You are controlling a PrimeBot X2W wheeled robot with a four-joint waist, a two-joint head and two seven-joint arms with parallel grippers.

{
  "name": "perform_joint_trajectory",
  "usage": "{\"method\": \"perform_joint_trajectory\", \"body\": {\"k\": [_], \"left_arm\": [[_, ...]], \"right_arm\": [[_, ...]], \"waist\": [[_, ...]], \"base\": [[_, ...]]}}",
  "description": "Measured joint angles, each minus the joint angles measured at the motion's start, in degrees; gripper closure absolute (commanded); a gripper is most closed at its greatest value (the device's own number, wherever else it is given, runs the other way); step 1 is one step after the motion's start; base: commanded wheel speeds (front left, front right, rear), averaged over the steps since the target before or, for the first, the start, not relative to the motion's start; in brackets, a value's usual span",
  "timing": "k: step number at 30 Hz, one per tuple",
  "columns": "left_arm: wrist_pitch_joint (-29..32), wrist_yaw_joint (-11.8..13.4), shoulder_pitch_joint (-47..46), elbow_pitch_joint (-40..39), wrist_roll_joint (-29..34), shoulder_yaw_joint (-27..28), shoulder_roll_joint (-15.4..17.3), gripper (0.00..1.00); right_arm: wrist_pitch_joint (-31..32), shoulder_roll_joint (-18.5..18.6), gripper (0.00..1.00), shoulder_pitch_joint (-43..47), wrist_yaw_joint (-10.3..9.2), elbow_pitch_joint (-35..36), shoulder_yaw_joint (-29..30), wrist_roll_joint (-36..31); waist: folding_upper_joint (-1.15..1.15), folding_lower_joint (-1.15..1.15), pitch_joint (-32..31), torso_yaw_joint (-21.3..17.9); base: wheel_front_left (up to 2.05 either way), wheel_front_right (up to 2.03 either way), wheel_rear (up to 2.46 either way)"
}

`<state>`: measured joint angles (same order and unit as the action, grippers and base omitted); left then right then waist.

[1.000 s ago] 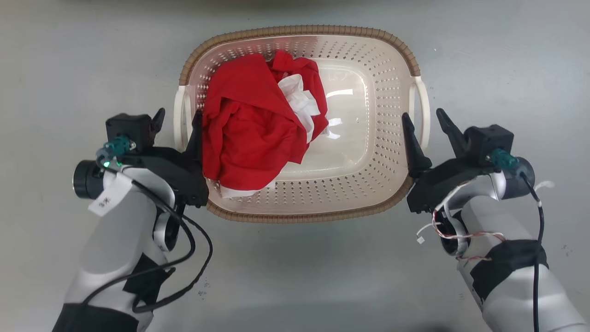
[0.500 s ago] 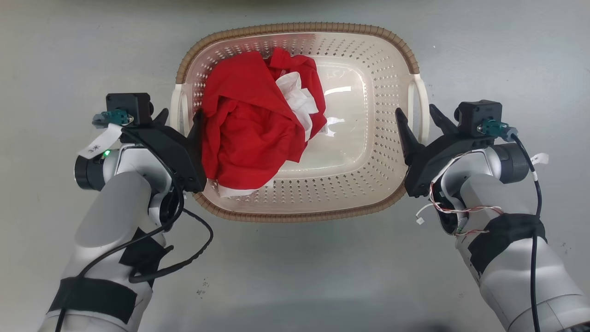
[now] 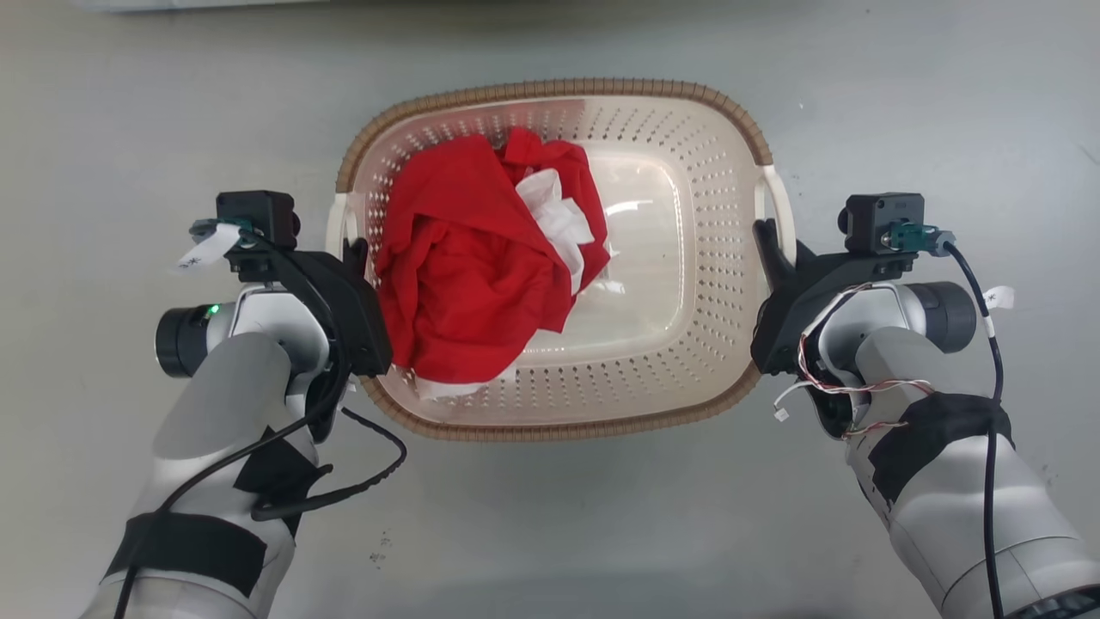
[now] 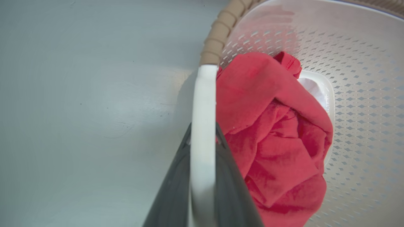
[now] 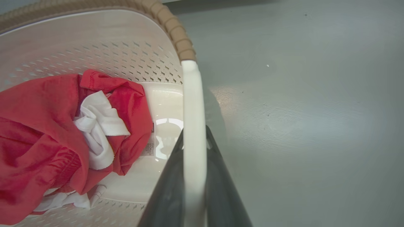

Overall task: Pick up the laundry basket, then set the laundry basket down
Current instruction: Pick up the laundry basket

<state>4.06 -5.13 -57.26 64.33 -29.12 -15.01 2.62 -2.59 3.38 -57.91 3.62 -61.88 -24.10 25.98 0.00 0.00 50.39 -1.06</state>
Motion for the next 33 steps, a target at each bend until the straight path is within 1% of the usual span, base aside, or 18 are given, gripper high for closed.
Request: {"method": "perform_joint_trajectory", "body": {"k": [10,13,25,33], "left_arm": [[1.5,-0.5,0.0,4.2,-0.6,-0.4,-0.9,1.0],[1.9,-0.9,0.2,5.6,-1.6,-0.4,-1.1,1.0],[4.6,-1.4,2.6,8.2,-2.7,-0.5,-1.6,1.0],[7.4,-1.5,5.6,9.1,-3.6,-0.3,-2.0,1.0]], "right_arm": [[0.6,-0.2,1.0,1.0,0.94,-3.1,-1.3,2.7],[1.0,-0.3,1.0,1.8,1.01,-3.7,-1.9,3.4],[2.5,-0.5,1.0,5.7,1.72,-5.1,-4.1,7.5],[4.5,-0.9,1.0,8.3,2.2,-7.1,-5.2,9.8]], "waist": [[0.0,0.0,-4.5,0.1],[0.0,0.0,-6.3,0.2],[-0.01,-0.01,-14.7,0.3],[-0.01,-0.01,-21.2,0.2]], "base": [[0.0,0.0,0.0],[0.0,0.0,0.0],[0.0,0.0,0.0],[0.0,0.0,0.0]]}}
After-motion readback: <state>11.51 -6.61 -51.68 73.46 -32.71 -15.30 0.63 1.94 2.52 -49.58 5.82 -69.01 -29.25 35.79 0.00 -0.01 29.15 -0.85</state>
